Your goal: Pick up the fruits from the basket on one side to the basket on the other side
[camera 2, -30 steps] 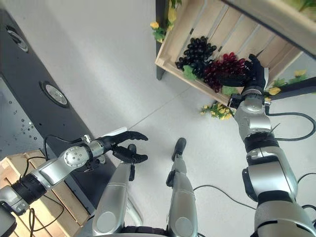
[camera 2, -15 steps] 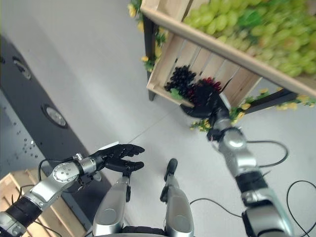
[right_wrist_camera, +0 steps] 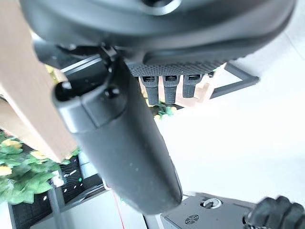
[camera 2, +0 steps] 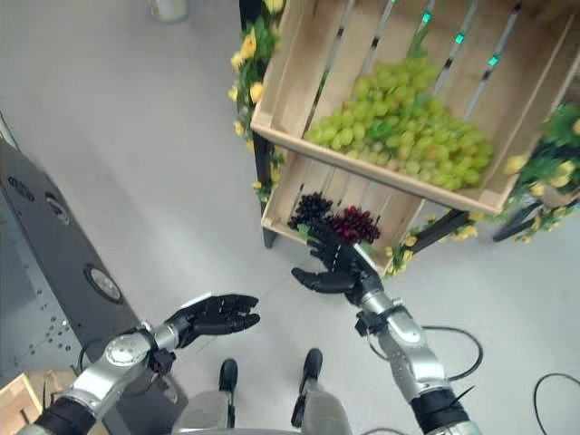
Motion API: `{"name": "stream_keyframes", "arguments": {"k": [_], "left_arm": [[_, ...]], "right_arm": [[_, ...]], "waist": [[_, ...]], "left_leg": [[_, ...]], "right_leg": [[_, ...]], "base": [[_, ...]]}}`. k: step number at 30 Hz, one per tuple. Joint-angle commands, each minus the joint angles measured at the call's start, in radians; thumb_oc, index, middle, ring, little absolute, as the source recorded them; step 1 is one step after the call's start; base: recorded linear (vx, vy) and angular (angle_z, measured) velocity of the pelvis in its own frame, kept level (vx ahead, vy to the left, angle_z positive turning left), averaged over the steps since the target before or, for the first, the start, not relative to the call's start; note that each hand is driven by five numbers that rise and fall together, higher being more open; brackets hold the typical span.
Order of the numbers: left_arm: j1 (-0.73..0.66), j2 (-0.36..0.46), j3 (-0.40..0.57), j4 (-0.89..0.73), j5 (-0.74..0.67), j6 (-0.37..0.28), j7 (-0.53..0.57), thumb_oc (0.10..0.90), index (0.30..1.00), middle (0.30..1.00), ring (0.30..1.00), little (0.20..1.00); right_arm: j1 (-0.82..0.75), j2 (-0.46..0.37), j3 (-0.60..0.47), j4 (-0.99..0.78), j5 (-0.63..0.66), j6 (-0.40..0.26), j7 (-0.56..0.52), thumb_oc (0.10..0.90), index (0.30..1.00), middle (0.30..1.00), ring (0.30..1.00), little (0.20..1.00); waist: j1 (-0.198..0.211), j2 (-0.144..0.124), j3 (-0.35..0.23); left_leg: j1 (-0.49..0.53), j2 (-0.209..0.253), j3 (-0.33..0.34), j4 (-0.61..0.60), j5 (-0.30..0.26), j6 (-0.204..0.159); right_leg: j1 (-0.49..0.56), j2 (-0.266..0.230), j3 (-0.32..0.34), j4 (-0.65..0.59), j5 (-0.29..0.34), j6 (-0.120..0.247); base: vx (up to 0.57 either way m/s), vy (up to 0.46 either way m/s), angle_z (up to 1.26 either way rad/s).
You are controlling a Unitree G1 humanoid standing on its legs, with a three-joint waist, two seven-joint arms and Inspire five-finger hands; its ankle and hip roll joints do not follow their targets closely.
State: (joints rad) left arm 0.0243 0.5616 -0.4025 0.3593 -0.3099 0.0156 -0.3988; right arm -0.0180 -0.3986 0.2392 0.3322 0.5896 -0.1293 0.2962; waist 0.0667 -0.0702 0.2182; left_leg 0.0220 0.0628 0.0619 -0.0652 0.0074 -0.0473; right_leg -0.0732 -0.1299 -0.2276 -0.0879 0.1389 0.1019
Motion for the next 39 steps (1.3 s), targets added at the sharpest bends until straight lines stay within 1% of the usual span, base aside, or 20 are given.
{"name": "stream_keyframes", "arguments": {"k": [1,5,7,9,10,11,15,16,19,22,24,26,27,28,29,31,33,34,36,39], "left_arm": [[0.009,-0.031,0.017,0.046,0.047,-0.012,0.005,0.8,0.9,0.9,0.9,0.9],[0.024,-0.058,0.033,0.139,0.07,0.015,0.034,0.8,0.9,0.9,0.9,0.9],[0.019,-0.079,0.033,0.215,0.101,0.035,0.047,0.8,0.9,0.9,0.9,0.9],[0.012,-0.092,0.041,0.264,0.08,0.041,0.038,0.8,0.9,0.9,0.9,0.9],[0.008,-0.102,0.048,0.29,0.072,0.051,0.041,0.8,0.9,0.9,0.9,0.9],[-0.001,-0.114,0.048,0.322,0.037,0.061,0.052,0.8,0.9,0.9,0.9,0.9],[-0.011,-0.153,0.064,0.385,0.017,0.054,0.063,0.8,0.9,0.9,0.9,0.9],[-0.015,-0.159,0.066,0.395,0.011,0.052,0.07,0.8,0.9,0.9,0.9,0.9],[-0.024,-0.181,0.093,0.412,0.003,0.068,0.079,0.8,0.9,0.9,0.9,0.9],[-0.043,-0.208,0.111,0.413,-0.027,0.083,0.09,0.8,0.9,0.9,0.9,0.9],[-0.043,-0.215,0.114,0.405,-0.021,0.093,0.078,0.8,0.9,0.9,0.9,0.9],[-0.041,-0.22,0.105,0.397,-0.019,0.105,0.07,0.8,0.9,0.9,0.9,0.9],[-0.04,-0.22,0.103,0.396,-0.026,0.106,0.074,0.8,0.9,0.9,0.9,0.9],[-0.037,-0.222,0.104,0.392,-0.03,0.115,0.078,0.8,0.9,0.9,0.9,0.9],[-0.033,-0.221,0.106,0.383,-0.028,0.127,0.08,0.8,0.9,0.9,0.9,0.9],[-0.026,-0.22,0.108,0.371,-0.022,0.143,0.081,0.8,0.9,0.9,0.9,0.9],[-0.012,-0.219,0.11,0.38,0.002,0.144,0.08,0.8,0.9,0.9,0.9,0.9],[-0.012,-0.219,0.11,0.381,0.002,0.144,0.081,0.8,0.9,0.9,0.9,0.9],[-0.013,-0.23,0.116,0.426,0.024,0.131,0.093,0.8,0.9,0.9,0.9,0.9],[-0.014,-0.236,0.114,0.457,0.024,0.121,0.1,0.8,0.9,0.9,0.9,0.9]], "right_arm": [[0.014,-0.006,0.044,0.006,-0.04,-0.04,0.03,0.8,0.9,0.9,0.9,0.9],[0.035,0.041,0.063,0.125,-0.084,-0.006,0.018,0.8,0.9,0.9,0.9,0.9],[0.036,0.068,0.067,0.243,-0.15,0.0,0.021,0.8,0.9,0.9,0.9,0.9],[0.035,0.073,0.072,0.304,-0.194,0.014,0.017,0.8,0.9,0.9,0.9,0.9],[0.033,0.073,0.073,0.34,-0.218,0.02,0.021,0.8,0.9,0.9,0.9,0.9],[0.036,0.078,0.076,0.384,-0.264,0.031,0.025,0.8,0.9,0.9,0.9,0.9],[0.043,0.09,0.089,0.465,-0.281,0.06,0.041,0.8,0.9,0.9,0.9,0.9],[0.041,0.092,0.092,0.478,-0.279,0.068,0.036,0.8,0.9,0.9,0.9,0.9],[0.023,0.094,0.102,0.5,-0.266,0.108,0.045,0.8,0.9,0.9,0.9,0.9],[-0.005,0.086,0.113,0.506,-0.267,0.13,0.029,0.8,0.9,0.9,0.9,0.9],[-0.005,0.079,0.111,0.497,-0.287,0.127,0.033,0.8,0.9,0.9,0.9,0.9],[-0.01,0.064,0.117,0.499,-0.31,0.12,0.046,0.8,0.9,0.9,0.9,0.9],[-0.01,0.062,0.117,0.5,-0.313,0.117,0.045,0.8,0.9,0.9,0.9,0.9],[-0.008,0.05,0.118,0.494,-0.324,0.111,0.044,0.8,0.9,0.9,0.9,0.9],[-0.005,0.042,0.117,0.49,-0.325,0.113,0.036,0.8,0.9,0.9,0.9,0.9],[-0.004,0.036,0.115,0.493,-0.314,0.105,0.03,0.8,0.9,0.9,0.9,0.9],[0.002,0.04,0.089,0.503,-0.279,0.118,0.006,0.8,0.9,0.9,0.9,0.9],[0.002,0.041,0.088,0.504,-0.278,0.119,0.006,0.8,0.9,0.9,0.9,0.9],[0.005,0.058,0.073,0.537,-0.268,0.123,-0.019,0.8,0.9,0.9,0.9,0.9],[0.005,0.069,0.07,0.561,-0.293,0.127,-0.023,0.8,0.9,0.9,0.9,0.9]], "waist": [[-0.002,0.039,-0.053],[-0.003,0.042,-0.052],[-0.01,0.049,-0.052],[-0.015,0.055,-0.056],[-0.021,0.058,-0.058],[-0.034,0.059,-0.06],[-0.029,0.048,-0.071],[-0.026,0.046,-0.072],[-0.006,0.043,-0.063],[0.013,0.048,-0.041],[0.017,0.048,-0.036],[0.015,0.043,-0.039],[0.015,0.042,-0.04],[0.009,0.032,-0.039],[0.003,0.027,-0.043],[0.0,0.028,-0.046],[-0.014,0.042,-0.068],[-0.016,0.042,-0.07],[-0.026,0.059,-0.09],[-0.028,0.069,-0.101]], "left_leg": [[-0.006,-0.057,0.009,-0.022,-0.016,0.05],[0.012,-0.064,0.015,-0.022,-0.023,0.065],[0.02,-0.063,0.013,-0.022,-0.025,0.074],[0.021,-0.056,0.006,-0.022,-0.022,0.075],[0.021,-0.053,-0.005,-0.022,-0.02,0.075],[0.021,-0.053,-0.031,-0.022,-0.017,0.079],[0.008,-0.049,-0.093,-0.022,0.003,0.057],[0.004,-0.046,-0.102,-0.022,0.009,0.049],[-0.028,-0.005,-0.124,-0.02,0.057,-0.003],[-0.093,0.04,-0.115,-0.022,0.129,-0.053],[-0.108,0.036,-0.095,-0.004,0.127,-0.053],[-0.115,0.009,-0.049,0.088,0.072,-0.039],[-0.116,0.006,-0.044,0.1,0.064,-0.037],[-0.12,-0.017,-0.006,0.189,0.008,-0.022],[-0.114,-0.033,0.005,0.211,-0.017,-0.013],[-0.09,-0.041,0.012,0.211,-0.037,-0.009],[-0.038,-0.017,0.044,0.13,-0.011,-0.026],[-0.039,-0.017,0.045,0.126,-0.008,-0.026],[0.009,0.005,0.069,0.012,0.031,-0.041],[0.018,0.004,0.067,-0.022,0.041,-0.044]], "right_leg": [[0.044,-0.082,0.0,0.076,-0.006,0.109],[0.04,-0.091,-0.005,0.146,-0.013,0.106],[0.035,-0.081,0.02,0.191,-0.027,0.099],[0.036,-0.067,0.048,0.197,-0.05,0.09],[0.041,-0.053,0.075,0.194,-0.069,0.084],[0.05,-0.02,0.122,0.188,-0.103,0.073],[0.084,0.022,0.149,0.137,-0.143,0.038],[0.089,0.029,0.146,0.127,-0.144,0.031],[0.102,0.06,0.129,0.095,-0.146,0.003],[0.128,0.081,0.087,0.067,-0.145,-0.021],[0.134,0.078,0.061,0.065,-0.15,-0.027],[0.129,0.06,0.02,0.068,-0.155,-0.038],[0.128,0.058,0.016,0.069,-0.155,-0.039],[0.125,0.041,-0.005,0.075,-0.153,-0.042],[0.116,0.034,-0.017,0.08,-0.147,-0.04],[0.114,0.034,-0.024,0.084,-0.146,-0.04],[0.123,0.044,-0.052,0.068,-0.146,-0.041],[0.121,0.044,-0.054,0.067,-0.145,-0.041],[0.129,0.046,-0.071,0.06,-0.146,-0.035],[0.128,0.039,-0.078,0.056,-0.141,-0.026]], "base": [[0.01,0.095,0.0],[0.01,0.071,0.02],[0.0,-0.023,0.04],[0.0,-0.094,0.11],[0.0,-0.226,0.2],[0.0,-0.239,0.3],[-0.03,-0.307,0.72],[-0.06,-0.413,0.58],[-0.09,-0.411,0.46],[-0.11,-0.322,0.61],[-0.08,-0.164,0.64],[-0.08,-0.092,0.57],[-0.08,-0.058,0.87],[-0.05,-0.028,0.92],[-0.05,-0.017,0.9],[-0.01,0.031,0.52],[0.01,0.086,0.68],[0.0,0.143,0.65],[0.0,0.205,0.91],[0.0,0.173,0.69]]}}
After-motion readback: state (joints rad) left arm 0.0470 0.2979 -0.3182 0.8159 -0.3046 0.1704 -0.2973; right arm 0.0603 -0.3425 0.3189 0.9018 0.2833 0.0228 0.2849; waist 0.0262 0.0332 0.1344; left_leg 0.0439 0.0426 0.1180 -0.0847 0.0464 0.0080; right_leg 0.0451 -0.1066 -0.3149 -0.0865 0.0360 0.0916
